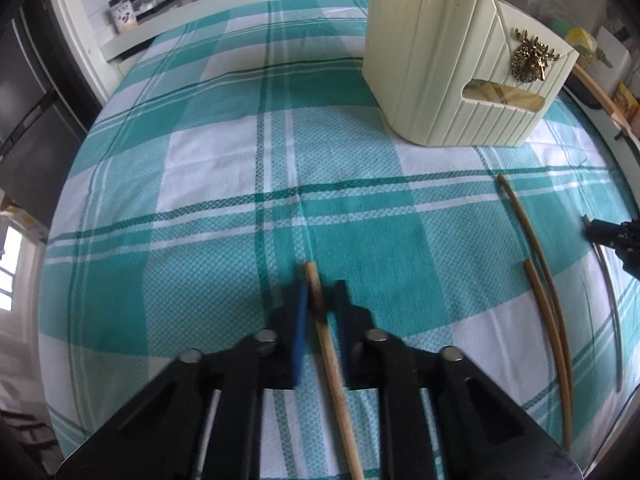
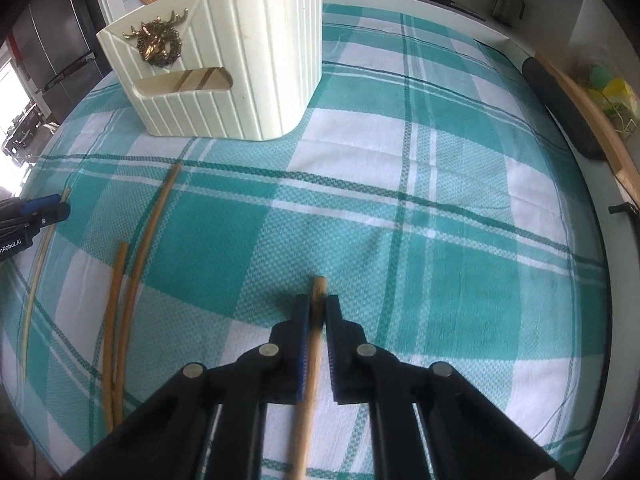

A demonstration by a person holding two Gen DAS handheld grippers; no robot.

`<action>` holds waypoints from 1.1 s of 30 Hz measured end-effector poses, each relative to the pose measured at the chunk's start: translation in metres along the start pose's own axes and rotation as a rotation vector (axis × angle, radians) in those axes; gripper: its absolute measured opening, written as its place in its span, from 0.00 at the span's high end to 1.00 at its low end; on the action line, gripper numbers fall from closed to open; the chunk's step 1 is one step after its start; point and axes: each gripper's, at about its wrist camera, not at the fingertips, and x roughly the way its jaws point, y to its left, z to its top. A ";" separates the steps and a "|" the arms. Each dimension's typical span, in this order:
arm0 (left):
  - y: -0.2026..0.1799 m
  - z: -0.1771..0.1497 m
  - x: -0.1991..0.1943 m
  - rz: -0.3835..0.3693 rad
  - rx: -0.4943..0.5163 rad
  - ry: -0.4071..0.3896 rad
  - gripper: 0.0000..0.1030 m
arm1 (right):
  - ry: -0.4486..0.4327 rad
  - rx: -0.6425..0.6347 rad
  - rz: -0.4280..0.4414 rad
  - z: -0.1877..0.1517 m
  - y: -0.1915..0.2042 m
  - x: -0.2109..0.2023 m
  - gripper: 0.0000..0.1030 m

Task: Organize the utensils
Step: 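Lift both chopsticks to the cream caddy and drop them inside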

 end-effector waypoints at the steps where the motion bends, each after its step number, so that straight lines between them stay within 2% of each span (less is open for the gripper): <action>1: 0.000 0.002 -0.001 -0.017 -0.015 -0.005 0.95 | -0.010 0.008 0.002 0.001 -0.001 -0.001 0.93; 5: 0.000 0.000 -0.032 -0.037 -0.031 -0.100 0.96 | -0.125 0.063 0.057 -0.003 -0.009 -0.032 0.93; 16: 0.003 -0.025 -0.182 -0.160 -0.082 -0.426 0.96 | -0.527 0.026 0.119 -0.036 0.009 -0.185 0.93; 23: -0.007 -0.037 -0.215 -0.190 -0.084 -0.530 0.96 | -0.726 -0.022 0.100 -0.054 0.036 -0.229 0.93; 26: -0.010 -0.038 -0.223 -0.189 -0.082 -0.558 0.96 | -0.780 -0.026 0.097 -0.054 0.043 -0.240 0.93; 33: -0.003 -0.026 -0.238 -0.182 -0.084 -0.604 0.96 | -0.798 -0.022 0.100 -0.035 0.043 -0.254 0.93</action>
